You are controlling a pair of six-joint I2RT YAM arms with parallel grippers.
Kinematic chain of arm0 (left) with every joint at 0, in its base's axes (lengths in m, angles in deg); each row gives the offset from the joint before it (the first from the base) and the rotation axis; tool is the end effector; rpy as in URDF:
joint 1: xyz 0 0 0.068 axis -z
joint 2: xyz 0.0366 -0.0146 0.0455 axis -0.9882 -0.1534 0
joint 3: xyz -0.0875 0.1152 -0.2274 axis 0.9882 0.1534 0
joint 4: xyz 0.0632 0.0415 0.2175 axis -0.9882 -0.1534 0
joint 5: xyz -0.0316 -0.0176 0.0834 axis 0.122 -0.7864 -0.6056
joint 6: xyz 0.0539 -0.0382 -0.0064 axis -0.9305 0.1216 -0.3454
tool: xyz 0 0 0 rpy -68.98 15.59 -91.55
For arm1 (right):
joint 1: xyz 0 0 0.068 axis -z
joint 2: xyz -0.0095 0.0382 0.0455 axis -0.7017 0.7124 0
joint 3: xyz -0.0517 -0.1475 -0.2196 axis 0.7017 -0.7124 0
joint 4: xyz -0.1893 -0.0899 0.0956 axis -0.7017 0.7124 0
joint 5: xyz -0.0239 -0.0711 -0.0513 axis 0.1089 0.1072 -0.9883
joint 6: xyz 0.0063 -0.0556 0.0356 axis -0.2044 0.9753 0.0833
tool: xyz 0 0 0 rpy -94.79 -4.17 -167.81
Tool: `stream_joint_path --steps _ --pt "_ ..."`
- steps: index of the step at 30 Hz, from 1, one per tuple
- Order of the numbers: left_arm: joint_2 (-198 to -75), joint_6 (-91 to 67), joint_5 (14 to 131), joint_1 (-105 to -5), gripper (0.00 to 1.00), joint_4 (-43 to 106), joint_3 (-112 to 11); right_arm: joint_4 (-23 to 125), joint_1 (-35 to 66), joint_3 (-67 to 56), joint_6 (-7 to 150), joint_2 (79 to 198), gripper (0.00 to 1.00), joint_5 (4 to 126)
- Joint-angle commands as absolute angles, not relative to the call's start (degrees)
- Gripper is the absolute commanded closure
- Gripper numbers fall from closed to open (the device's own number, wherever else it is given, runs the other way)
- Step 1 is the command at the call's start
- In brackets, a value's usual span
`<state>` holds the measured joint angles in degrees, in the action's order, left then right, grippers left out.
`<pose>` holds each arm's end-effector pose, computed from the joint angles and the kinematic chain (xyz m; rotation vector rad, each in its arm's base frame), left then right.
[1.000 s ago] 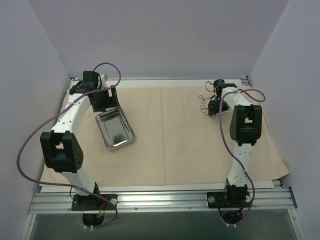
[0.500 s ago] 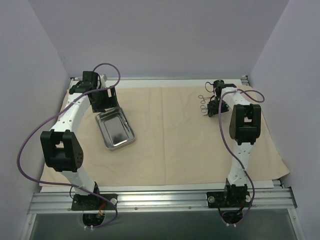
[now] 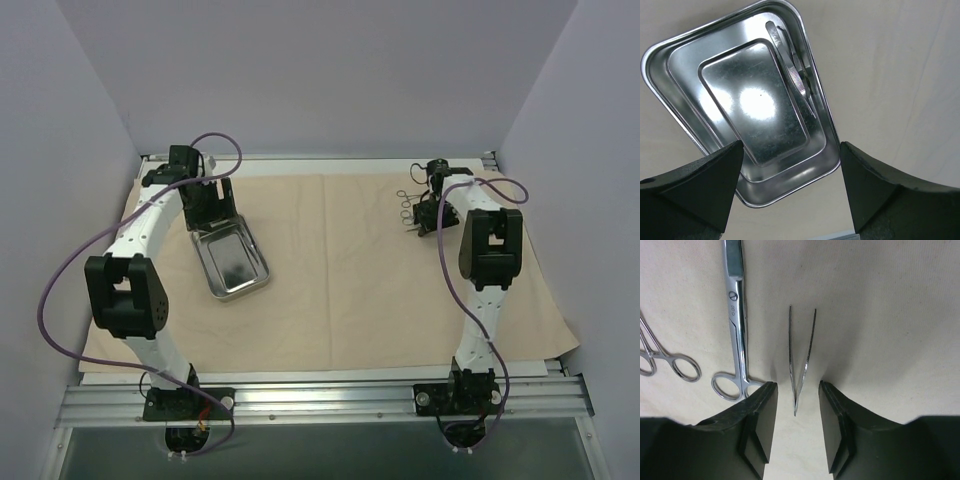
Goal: Open and lay out the surgical kit
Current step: Place the medical item in the surgical kit, then pick up the medical item from the container.
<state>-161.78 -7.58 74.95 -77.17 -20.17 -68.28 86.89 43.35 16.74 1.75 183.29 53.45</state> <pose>0.3484 -0.0341 0.2774 -0.2124 2.6433 -0.3633 0.4416 0.0062 0.1635 1.6927 2.1567 0.3222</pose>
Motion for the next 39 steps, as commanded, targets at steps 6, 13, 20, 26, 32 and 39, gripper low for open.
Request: stream_joint_path --steps 6,13,20,26,32,39 --pt "-169.31 -3.16 72.81 -75.56 0.19 -24.62 -70.37 90.24 42.9 11.61 15.48 169.58 0.32 54.58" --pt "-174.05 1.93 73.77 -74.68 0.3 -20.93 -69.92 84.79 43.07 8.18 29.91 161.85 0.31 59.59" --pt "-177.84 9.57 72.71 -74.41 0.41 -20.06 -71.25 84.08 43.86 7.31 35.19 155.0 0.31 58.89" --pt "-178.02 15.3 74.2 -74.32 0.42 -15.66 -68.61 82.85 45.97 3.26 35.72 151.21 0.31 60.48" --pt "-180.03 15.92 73.24 -74.06 0.41 -17.06 -69.4 83.38 45.97 2.82 36.16 150.41 0.32 60.48" --pt "-182.31 16.35 73.15 -74.06 0.44 -17.59 -69.13 83.29 46.15 1.76 36.16 150.06 0.32 60.83"
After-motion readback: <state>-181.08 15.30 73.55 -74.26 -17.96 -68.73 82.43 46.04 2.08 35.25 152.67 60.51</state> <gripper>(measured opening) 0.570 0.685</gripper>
